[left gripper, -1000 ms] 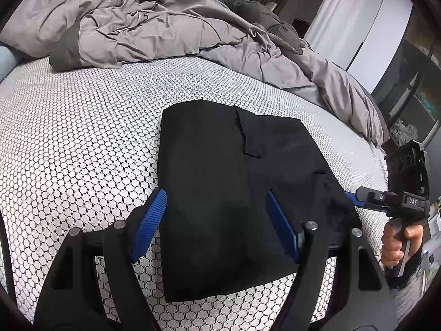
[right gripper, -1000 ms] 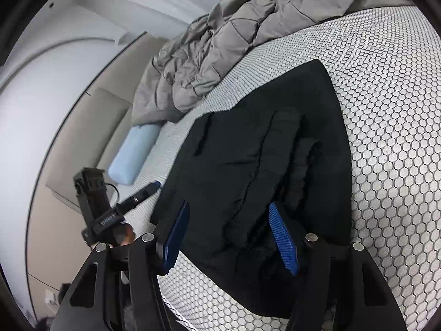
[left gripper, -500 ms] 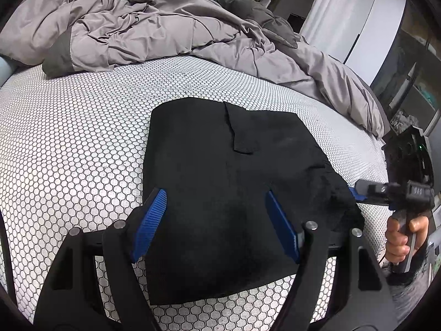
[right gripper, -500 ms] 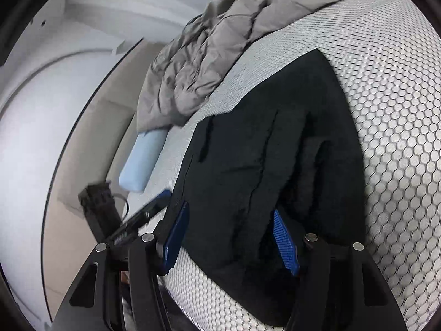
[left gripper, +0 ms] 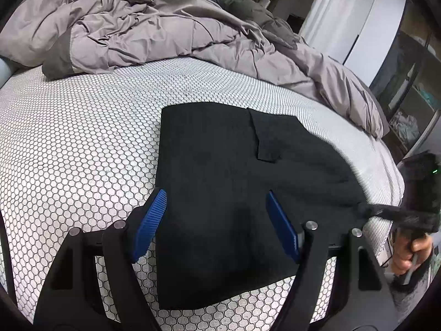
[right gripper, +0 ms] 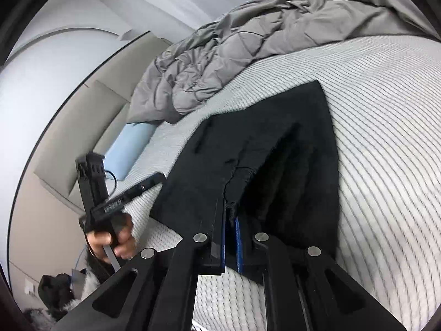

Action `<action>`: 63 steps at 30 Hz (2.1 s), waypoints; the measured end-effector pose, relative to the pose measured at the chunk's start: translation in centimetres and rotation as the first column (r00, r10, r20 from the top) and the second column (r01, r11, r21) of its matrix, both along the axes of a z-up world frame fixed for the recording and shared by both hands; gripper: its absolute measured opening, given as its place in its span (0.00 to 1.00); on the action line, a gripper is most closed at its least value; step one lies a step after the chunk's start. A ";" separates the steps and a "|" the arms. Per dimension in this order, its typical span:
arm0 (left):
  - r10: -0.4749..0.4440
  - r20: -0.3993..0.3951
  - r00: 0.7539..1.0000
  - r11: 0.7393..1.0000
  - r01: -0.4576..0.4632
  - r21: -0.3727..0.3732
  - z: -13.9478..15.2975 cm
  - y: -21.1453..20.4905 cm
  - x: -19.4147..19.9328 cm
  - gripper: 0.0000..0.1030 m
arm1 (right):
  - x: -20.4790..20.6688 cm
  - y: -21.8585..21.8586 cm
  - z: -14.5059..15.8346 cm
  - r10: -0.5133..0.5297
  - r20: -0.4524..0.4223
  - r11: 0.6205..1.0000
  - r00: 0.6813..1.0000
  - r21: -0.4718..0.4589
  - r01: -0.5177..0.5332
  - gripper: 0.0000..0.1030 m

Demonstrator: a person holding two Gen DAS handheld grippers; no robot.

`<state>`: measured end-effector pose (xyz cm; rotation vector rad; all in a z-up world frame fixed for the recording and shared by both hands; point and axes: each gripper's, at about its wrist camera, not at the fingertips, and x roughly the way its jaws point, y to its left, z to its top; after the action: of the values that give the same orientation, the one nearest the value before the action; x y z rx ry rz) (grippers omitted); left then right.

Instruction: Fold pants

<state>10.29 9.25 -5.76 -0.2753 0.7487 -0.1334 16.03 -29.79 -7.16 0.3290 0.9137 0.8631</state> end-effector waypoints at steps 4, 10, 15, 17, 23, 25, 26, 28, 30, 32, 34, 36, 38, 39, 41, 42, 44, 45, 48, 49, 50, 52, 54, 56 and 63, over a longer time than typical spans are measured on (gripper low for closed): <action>0.000 -0.015 1.000 1.000 0.001 0.025 -0.4 -0.4 0.3 0.70 | 0.5 0.6 -3.6 -0.019 -0.049 0.992 0.999 -0.125 0.013 0.06; -0.006 -0.012 1.000 1.000 0.006 0.020 -0.5 -0.3 0.4 0.70 | 0.9 -2.8 -2.1 -0.063 -0.024 0.998 0.998 -0.012 0.063 0.41; -0.011 -0.022 1.000 1.000 0.012 0.022 -0.6 -0.2 0.6 0.70 | 3.2 -2.3 -4.9 -0.041 -0.162 0.999 0.986 0.010 0.043 0.45; -0.010 -0.026 1.000 1.000 0.010 0.022 -0.7 -0.1 0.7 0.70 | 3.8 -2.1 -5.6 -0.019 -0.202 0.999 0.979 0.043 0.028 0.48; 0.005 -0.029 1.000 1.000 -0.005 0.005 -0.7 0.7 0.5 0.70 | 4.6 -0.2 -5.0 -0.025 -0.156 0.999 0.987 0.025 0.030 0.22; 0.007 -0.027 1.000 1.000 -0.007 -0.008 -0.6 1.1 0.1 0.70 | 3.9 0.3 -3.4 -0.014 -0.098 1.000 0.995 0.017 0.015 0.17; -0.001 -0.027 1.000 1.000 0.000 -0.022 -0.5 1.2 -0.1 0.70 | 3.6 0.4 -2.5 -0.011 -0.080 1.000 0.997 0.007 0.011 0.17; -0.011 -0.026 1.000 1.000 0.010 -0.025 -0.4 1.4 -0.4 0.70 | 2.5 -0.1 -1.1 0.006 -0.057 1.000 0.998 0.011 -0.006 0.17; -0.013 -0.035 0.999 1.000 0.013 -0.012 -0.6 1.5 -0.5 0.70 | 2.2 -0.7 -2.2 -0.042 -0.056 0.996 0.998 -0.076 0.038 0.26; -0.010 -0.057 0.998 1.000 0.009 -0.017 -1.1 1.7 -0.3 0.70 | 3.0 -0.7 -4.3 -0.068 -0.117 0.991 0.991 -0.120 0.054 0.32; -0.014 -0.068 0.998 0.999 0.012 -0.042 -1.5 1.9 -0.4 0.70 | 3.1 -1.5 -3.9 -0.057 -0.142 0.998 0.988 -0.048 0.051 0.38; -0.029 -0.086 0.996 0.998 0.025 -0.056 -2.1 1.9 -0.2 0.70 | 2.7 -3.0 -2.5 -0.081 -0.085 0.997 0.993 -0.016 0.080 0.47; -0.047 -0.126 0.991 0.998 0.041 -0.049 -3.0 1.5 0.1 0.70 | 2.7 -4.1 -2.1 -0.135 -0.055 0.990 0.989 -0.041 0.133 0.47; -0.063 -0.148 0.987 0.997 0.056 -0.051 -3.4 1.1 0.2 0.69 | 3.1 -4.3 -2.6 -0.155 -0.070 0.987 0.985 -0.054 0.152 0.47; -0.075 -0.154 0.985 0.997 0.071 -0.031 -3.7 0.4 0.1 0.69 | 4.1 -4.2 -4.6 -0.149 -0.170 0.989 0.974 -0.030 0.146 0.47; -0.086 -0.152 0.985 0.996 0.085 -0.016 -3.7 -0.1 -0.1 0.69 | 4.5 -4.1 -5.4 -0.136 -0.205 0.991 0.969 -0.009 0.137 0.42; -0.120 -0.163 0.979 0.993 0.119 -0.014 -3.5 -1.0 -0.6 0.69 | 4.9 -3.6 -5.7 -0.135 -0.200 0.990 0.970 0.010 0.139 0.30; -0.137 -0.165 0.977 0.991 0.137 -0.007 -3.5 -1.5 -0.9 0.69 | 5.2 -3.5 -5.6 -0.140 -0.191 0.989 0.972 0.018 0.146 0.27; -0.133 -0.143 0.981 0.988 0.143 0.061 -3.0 -2.7 -1.6 0.69 | 6.1 -3.0 -4.7 -0.186 -0.116 0.982 0.976 -0.041 0.183 0.26; -0.123 -0.125 0.985 0.989 0.132 0.066 -2.7 -2.6 -1.8 0.69 | 6.3 -2.6 -4.4 -0.191 -0.085 0.979 0.978 -0.094 0.183 0.29; -0.103 -0.106 0.989 0.991 0.111 0.072 -2.4 -2.4 -2.0 0.69 | 6.3 -2.2 -3.9 -0.196 -0.048 0.972 0.980 -0.144 0.187 0.32; -0.051 -0.051 0.997 0.993 0.056 0.100 -1.3 -2.0 -2.6 0.69 | 5.5 -2.1 -2.0 -0.243 0.052 0.946 0.969 -0.208 0.249 0.38; -0.037 0.025 0.999 0.991 0.034 0.128 0.1 -2.2 -3.7 0.69 | 3.9 -2.5 -0.3 -0.240 0.146 0.940 0.960 -0.211 0.267 0.39; -0.101 0.085 0.991 0.984 0.087 0.155 1.2 -3.4 -4.6 0.69 | 2.4 -2.2 0.9 -0.197 0.199 0.950 0.960 -0.204 0.237 0.39; -0.285 -0.022 0.958 0.921 0.280 0.272 -1.9 -9.8 -2.0 0.72 | -0.6 5.2 -0.9 0.073 0.234 0.952 0.969 -0.305 0.002 0.43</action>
<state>8.26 -0.55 -7.62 0.0995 0.7762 -0.3038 15.42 -24.57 -8.11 -0.0603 0.8092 0.7623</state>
